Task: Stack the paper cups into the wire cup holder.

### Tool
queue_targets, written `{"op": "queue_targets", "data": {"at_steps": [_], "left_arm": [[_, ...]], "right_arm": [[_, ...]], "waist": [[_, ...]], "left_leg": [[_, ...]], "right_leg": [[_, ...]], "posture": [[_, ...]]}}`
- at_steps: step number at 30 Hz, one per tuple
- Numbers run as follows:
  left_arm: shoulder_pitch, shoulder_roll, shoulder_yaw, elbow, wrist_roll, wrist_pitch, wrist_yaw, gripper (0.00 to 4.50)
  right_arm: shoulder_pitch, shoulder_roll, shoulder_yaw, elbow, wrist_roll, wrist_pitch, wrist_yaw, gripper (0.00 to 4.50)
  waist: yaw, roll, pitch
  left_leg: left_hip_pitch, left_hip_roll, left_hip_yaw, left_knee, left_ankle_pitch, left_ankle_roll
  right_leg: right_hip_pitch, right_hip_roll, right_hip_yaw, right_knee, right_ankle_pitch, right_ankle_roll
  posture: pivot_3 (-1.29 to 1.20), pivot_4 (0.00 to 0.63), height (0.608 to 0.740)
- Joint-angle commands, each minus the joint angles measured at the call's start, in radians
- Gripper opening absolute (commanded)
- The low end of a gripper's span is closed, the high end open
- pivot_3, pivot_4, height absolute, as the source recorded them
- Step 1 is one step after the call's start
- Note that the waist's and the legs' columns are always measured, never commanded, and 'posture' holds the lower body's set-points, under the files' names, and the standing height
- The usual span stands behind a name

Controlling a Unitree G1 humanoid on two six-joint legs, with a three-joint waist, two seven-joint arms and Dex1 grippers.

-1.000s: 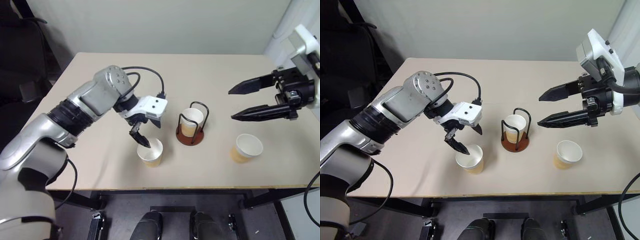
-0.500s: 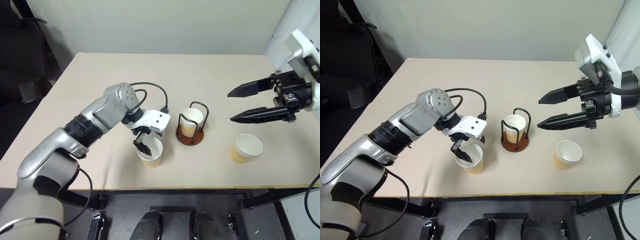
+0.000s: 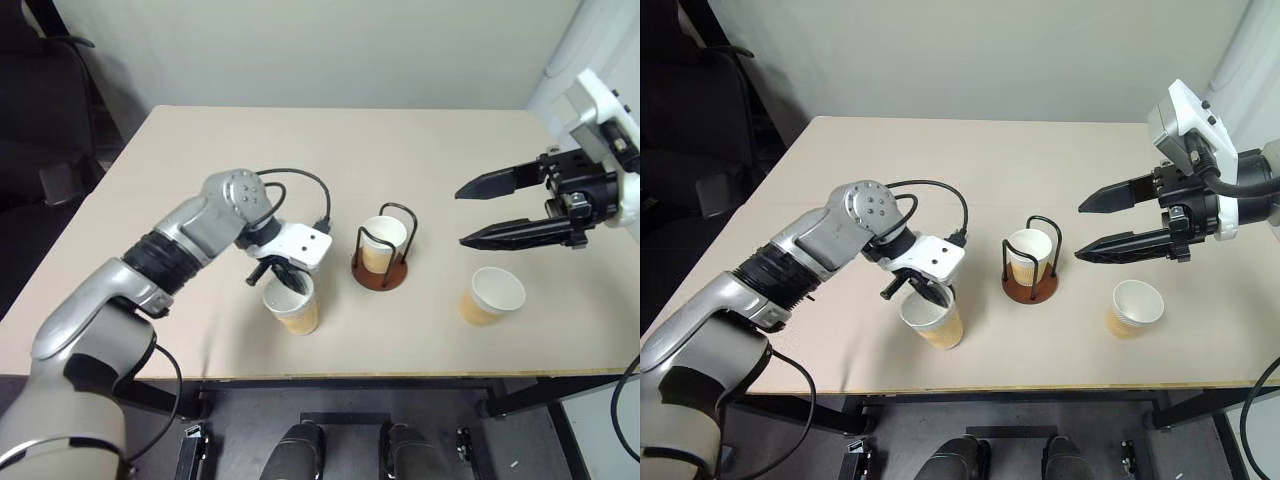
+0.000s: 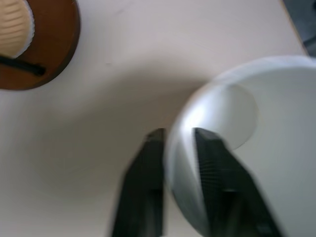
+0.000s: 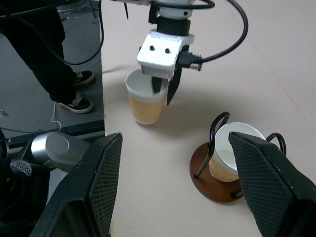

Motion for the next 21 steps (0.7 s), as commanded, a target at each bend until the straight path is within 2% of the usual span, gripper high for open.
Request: {"op": "queue_targets", "data": {"at_steps": [1,8,21], "left_arm": [[-0.007,0.019,0.013,-0.006,-0.008,-0.062,-0.031,0.04],[-0.008,0.046,-0.002,-0.006,-0.067,-0.102,-0.031,0.04],[-0.029,0.062,-0.010,0.042,-0.061,-0.137,-0.031,0.04]], "right_arm": [[-0.011,-0.015,-0.037,-0.010,0.007,-0.026,0.001,3.49],[-0.035,0.002,-0.011,0.022,-0.015,-0.075,0.015,3.49],[-0.167,0.069,0.017,0.120,-0.074,-0.143,0.017,3.49]], "waist": [[0.001,0.000,0.000],[0.000,0.000,0.000],[-0.002,0.000,0.000]], "left_leg": [[0.000,0.000,0.000,0.000,0.000,0.000],[0.000,0.000,0.000,0.000,0.000,0.000],[0.000,0.000,0.000,0.000,0.000,0.000]], "right_leg": [[0.000,0.000,0.000,0.000,0.000,0.000],[0.000,0.000,0.000,0.000,0.000,0.000],[-0.001,0.000,0.000,0.000,0.001,-0.001]], "posture": [[0.00,0.150,0.740],[0.00,0.150,0.740],[0.00,0.150,0.740]]}}
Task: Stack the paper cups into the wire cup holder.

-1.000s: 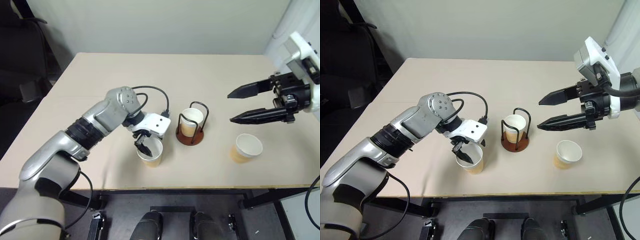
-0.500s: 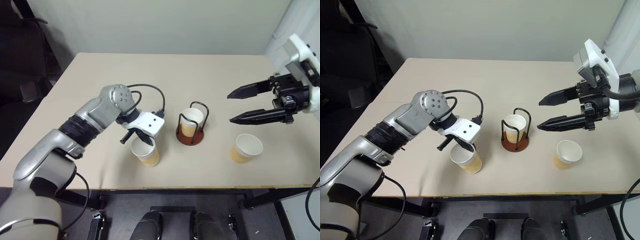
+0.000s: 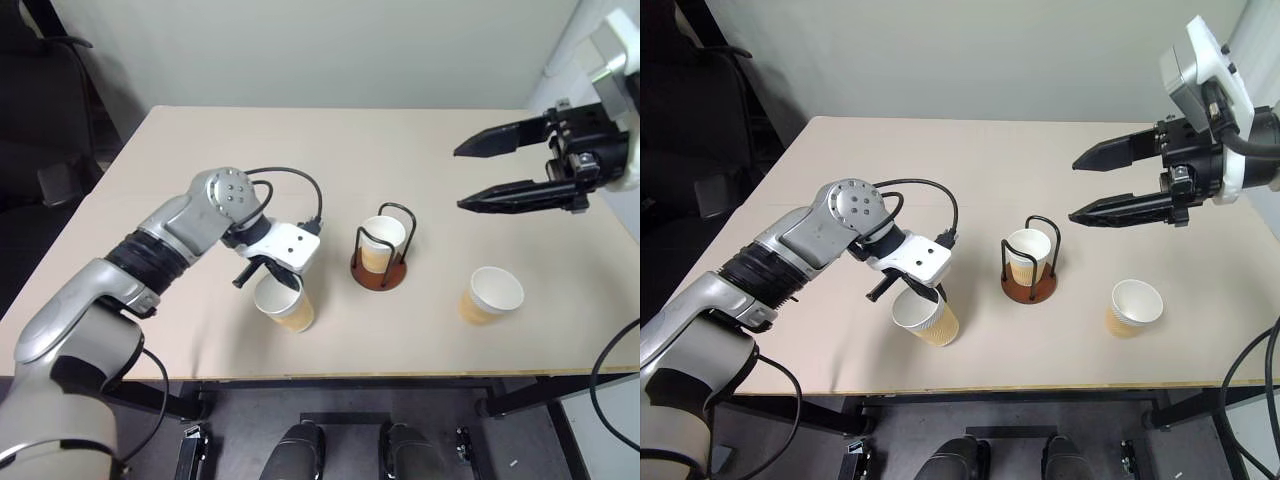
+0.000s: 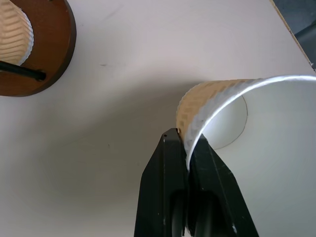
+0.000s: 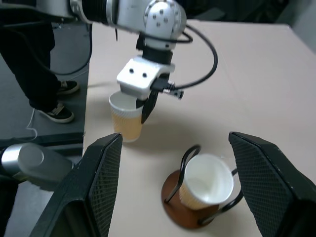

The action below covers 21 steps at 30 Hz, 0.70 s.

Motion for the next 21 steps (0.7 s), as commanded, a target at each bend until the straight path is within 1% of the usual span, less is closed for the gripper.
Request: {"op": "queue_targets", "data": {"at_steps": [1,12,16,21], "left_arm": [[-0.033,0.014,0.000,0.015,-0.002,-0.019,-0.031,0.04],[-0.069,0.018,-0.007,0.058,-0.001,-0.028,-0.031,0.04],[-0.127,-0.016,0.024,0.155,0.032,-0.048,-0.031,0.04],[-0.165,-0.024,0.024,0.228,0.050,-0.085,-0.031,0.04]], "right_arm": [[-0.042,0.005,-0.011,0.014,-0.015,-0.025,0.003,3.49],[-0.064,0.027,-0.005,0.042,-0.044,-0.058,0.009,3.49],[-0.071,0.046,-0.005,0.049,-0.046,-0.070,0.007,3.49],[-0.080,0.080,0.002,0.047,-0.047,-0.075,0.000,3.49]], "waist": [[0.000,0.000,0.000],[0.000,0.000,0.000],[0.001,0.000,0.000],[0.000,0.000,0.000]], "left_leg": [[0.000,0.000,0.000,0.000,0.000,0.000],[0.000,0.000,0.000,0.000,0.000,0.000],[-0.001,0.000,0.000,0.000,0.000,0.000],[-0.001,0.000,0.000,0.000,0.000,0.000]], "right_leg": [[0.000,0.000,0.000,0.000,0.000,0.000],[0.000,0.000,0.000,0.000,0.000,0.000],[-0.001,0.000,0.000,0.000,0.000,0.000],[-0.001,0.000,0.000,0.000,0.000,-0.001]], "posture": [[0.00,0.150,0.740],[0.00,0.150,0.740],[0.00,0.150,0.740],[0.00,0.150,0.740]]}}
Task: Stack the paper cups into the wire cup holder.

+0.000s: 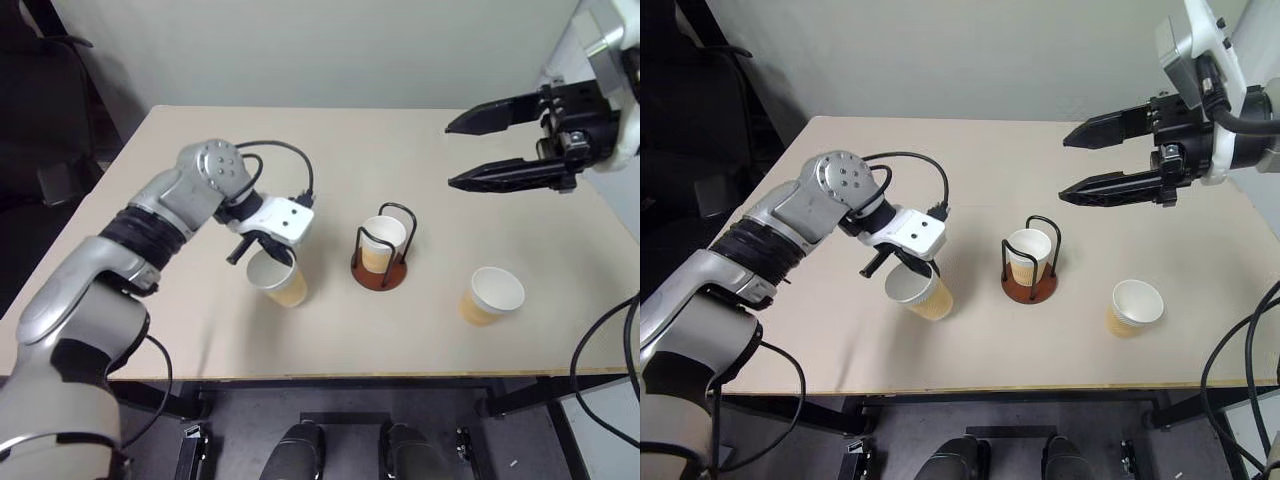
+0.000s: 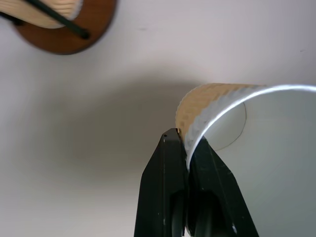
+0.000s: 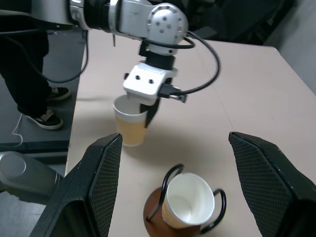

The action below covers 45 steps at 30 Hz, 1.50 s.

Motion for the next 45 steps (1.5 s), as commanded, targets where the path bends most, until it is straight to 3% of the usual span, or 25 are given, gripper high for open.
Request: {"op": "queue_targets", "data": {"at_steps": [1,9,20,30,45], "left_arm": [[-0.045,0.001,0.028,0.049,0.013,-0.038,-0.030,0.04],[-0.209,-0.154,0.137,0.319,0.117,-0.114,-0.018,0.04],[-0.498,-0.349,0.255,0.647,0.261,-0.191,0.124,0.04],[-0.554,-0.456,0.342,0.691,0.303,-0.200,0.126,0.04],[-0.562,-0.531,0.413,0.684,0.312,-0.194,0.071,0.04]], "right_arm": [[-0.029,0.007,-0.013,-0.015,-0.001,-0.011,0.000,3.49],[-0.033,0.010,-0.016,-0.048,0.013,0.018,0.004,3.49],[-0.019,-0.023,-0.032,-0.087,0.026,0.060,0.001,3.49],[-0.013,-0.065,-0.034,-0.095,0.024,0.068,0.008,3.49],[0.010,-0.092,-0.043,-0.110,0.025,0.067,0.000,3.49]], "waist": [[0.000,0.000,0.000],[0.010,0.000,0.000],[0.009,-0.001,0.000],[0.013,-0.001,0.001],[0.015,-0.002,0.002]], "left_leg": [[0.000,0.000,0.000,0.000,0.000,0.000],[-0.003,-0.001,0.000,0.000,-0.001,0.001],[-0.004,0.000,0.001,0.000,-0.008,-0.002],[-0.005,0.001,0.003,0.001,-0.011,-0.006],[-0.003,0.001,0.006,0.004,-0.014,-0.002]], "right_leg": [[0.000,0.000,0.000,0.000,0.000,0.000],[-0.001,0.000,0.000,-0.001,0.000,0.000],[-0.002,0.000,0.001,-0.002,-0.004,0.003],[-0.003,-0.002,0.003,-0.002,-0.007,0.014],[-0.001,-0.001,0.002,0.000,-0.008,0.016]], "posture": [[0.00,0.150,0.740],[0.00,0.150,0.740],[0.00,0.150,0.740],[0.00,0.150,0.740],[0.00,0.150,0.740]]}}
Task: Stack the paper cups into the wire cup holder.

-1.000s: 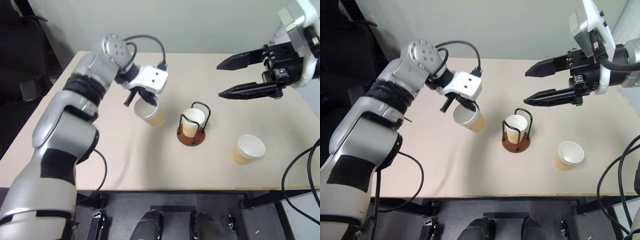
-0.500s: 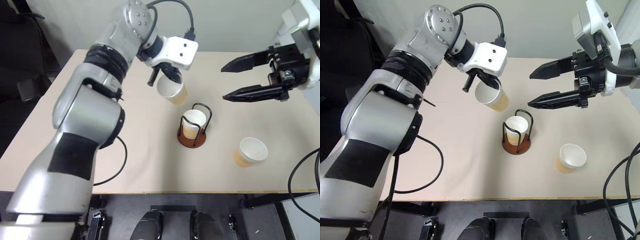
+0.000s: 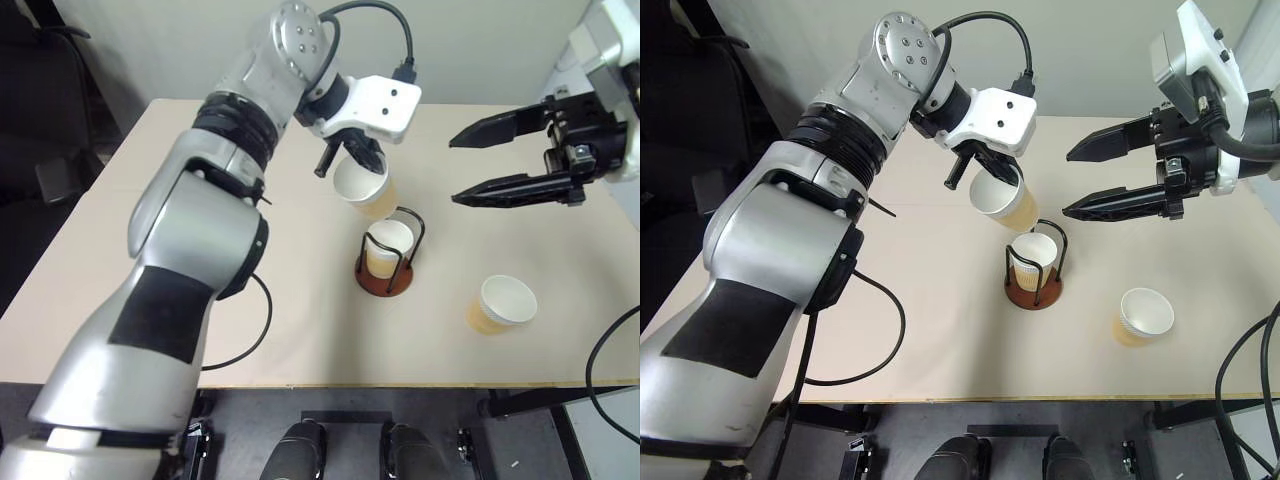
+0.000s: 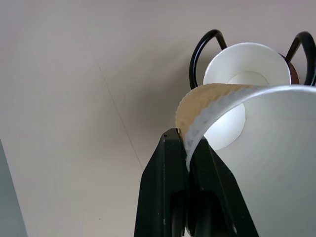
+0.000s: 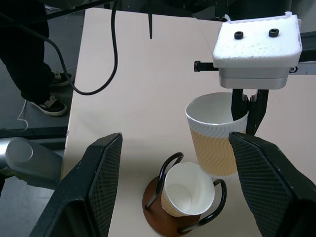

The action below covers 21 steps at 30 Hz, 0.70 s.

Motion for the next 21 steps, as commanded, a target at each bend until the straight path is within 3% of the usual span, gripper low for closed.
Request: {"op": "queue_targets", "data": {"at_steps": [1,21], "left_arm": [[-0.052,-0.027,0.038,-0.019,-0.010,0.000,-0.025,0.04],[-0.016,-0.073,0.033,-0.016,0.033,-0.026,-0.056,0.04]], "right_arm": [[-0.003,-0.019,-0.042,-0.019,0.013,-0.002,-0.002,3.49],[0.033,-0.036,-0.071,-0.057,0.048,0.026,-0.041,3.49]], "waist": [[0.002,0.000,0.000],[0.003,0.000,0.000]], "left_leg": [[0.000,-0.001,0.001,0.000,0.000,0.001],[0.000,-0.001,0.001,0.014,-0.006,0.009]], "right_leg": [[0.001,0.001,-0.001,0.000,0.000,0.000],[0.005,0.000,0.001,0.001,0.000,-0.001]], "posture": [[0.00,0.150,0.740],[0.00,0.150,0.740]]}}
